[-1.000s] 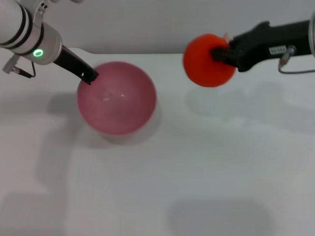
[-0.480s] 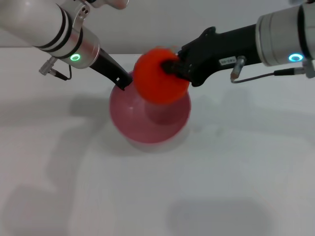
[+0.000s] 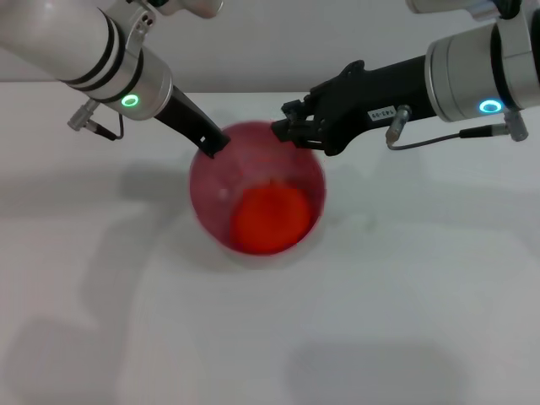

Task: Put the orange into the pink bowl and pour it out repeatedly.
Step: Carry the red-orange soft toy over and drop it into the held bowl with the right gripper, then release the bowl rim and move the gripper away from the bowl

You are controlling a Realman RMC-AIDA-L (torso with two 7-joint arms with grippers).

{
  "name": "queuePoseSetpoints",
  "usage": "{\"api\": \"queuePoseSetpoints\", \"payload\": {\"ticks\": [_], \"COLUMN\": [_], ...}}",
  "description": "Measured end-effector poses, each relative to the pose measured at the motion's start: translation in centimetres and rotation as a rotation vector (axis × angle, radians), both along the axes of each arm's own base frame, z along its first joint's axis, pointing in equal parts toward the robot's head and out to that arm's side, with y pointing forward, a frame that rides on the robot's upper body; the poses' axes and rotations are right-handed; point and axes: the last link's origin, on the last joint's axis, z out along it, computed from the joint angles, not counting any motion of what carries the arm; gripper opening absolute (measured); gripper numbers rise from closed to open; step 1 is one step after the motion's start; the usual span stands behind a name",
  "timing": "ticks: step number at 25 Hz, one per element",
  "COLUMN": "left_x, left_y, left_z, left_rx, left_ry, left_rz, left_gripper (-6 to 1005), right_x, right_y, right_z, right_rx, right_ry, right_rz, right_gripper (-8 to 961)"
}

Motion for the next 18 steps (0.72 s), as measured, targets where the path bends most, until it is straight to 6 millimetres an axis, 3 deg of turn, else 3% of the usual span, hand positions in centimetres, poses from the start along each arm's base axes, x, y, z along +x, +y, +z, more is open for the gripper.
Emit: {"api": "queuePoseSetpoints", "payload": {"ticks": [5,10,18], "left_x": [0.0,0.1,0.3], "left_y": [0.0,-0.3,-0.6], "left_z": [-0.1,-0.1,0.3], "left_rx": [-0.006,-0.031,-0.082], "left_ry": [0.006,0.024,0.077], "left_rz": [0.000,0.005,0.038], "left_gripper": [42,42,42], "right_x": [0.2,1.1,5.5], "right_y": [0.3,1.1,2.5], "right_z": [0.3,1.7,4.5], "right_rx": [0.024,0.138,0.426], "right_ry": [0.008,0.061,0.225], "right_rz": [-0.002,0.019,0.043], "right_gripper": [223,453,453]}}
